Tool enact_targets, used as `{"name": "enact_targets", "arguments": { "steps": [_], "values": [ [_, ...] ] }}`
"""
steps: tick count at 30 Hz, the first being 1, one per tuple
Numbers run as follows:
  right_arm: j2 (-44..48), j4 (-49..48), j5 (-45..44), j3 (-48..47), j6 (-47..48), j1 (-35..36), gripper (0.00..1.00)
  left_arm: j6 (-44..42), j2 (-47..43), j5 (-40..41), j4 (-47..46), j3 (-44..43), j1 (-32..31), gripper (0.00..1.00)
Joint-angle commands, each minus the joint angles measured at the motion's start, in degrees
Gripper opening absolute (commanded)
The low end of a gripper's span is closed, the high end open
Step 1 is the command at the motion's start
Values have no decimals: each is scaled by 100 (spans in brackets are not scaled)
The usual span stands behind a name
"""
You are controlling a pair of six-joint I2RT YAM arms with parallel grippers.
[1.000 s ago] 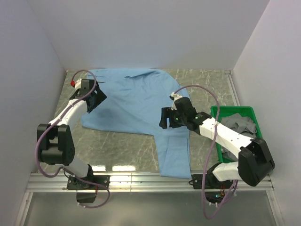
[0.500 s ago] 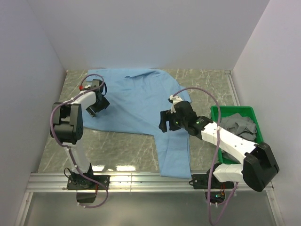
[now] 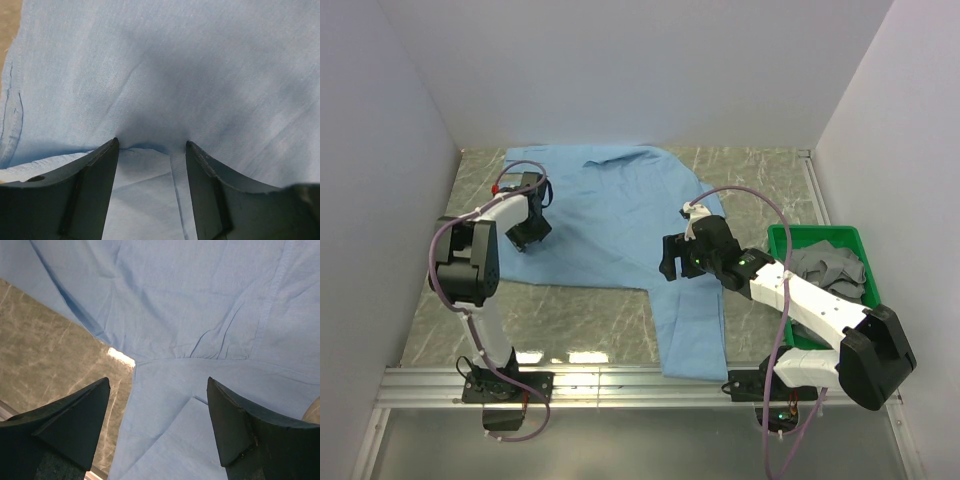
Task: Fold and stack the long sleeve shirts
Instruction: Flatten the shirt out
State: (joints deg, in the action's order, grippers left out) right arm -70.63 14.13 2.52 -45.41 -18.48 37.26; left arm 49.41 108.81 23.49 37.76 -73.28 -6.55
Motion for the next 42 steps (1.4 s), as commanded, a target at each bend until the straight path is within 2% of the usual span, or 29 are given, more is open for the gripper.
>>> {"name": "enact_targets", "arguments": {
  "steps": [1, 9, 17, 35, 41, 42],
  "values": [
    [190, -183, -147, 14, 37, 45, 85, 25, -264, 253, 443, 226, -13, 61],
    [173, -209, -156, 41, 29, 54, 85, -19, -633, -28, 408, 454, -22, 51],
    [164, -209, -173, 32, 29, 71, 85, 78, -1178, -318, 320, 771, -31, 53],
    [155, -262, -147, 94, 46, 89, 84, -37, -634, 33, 171, 762, -22, 53],
    [146, -279, -121, 94, 46, 89, 84, -45, -668, 86, 170, 832, -22, 50],
    [137, -288, -121, 94, 46, 72, 84, -45, -695, 112, 162, 859, -22, 47]
  ]
}}
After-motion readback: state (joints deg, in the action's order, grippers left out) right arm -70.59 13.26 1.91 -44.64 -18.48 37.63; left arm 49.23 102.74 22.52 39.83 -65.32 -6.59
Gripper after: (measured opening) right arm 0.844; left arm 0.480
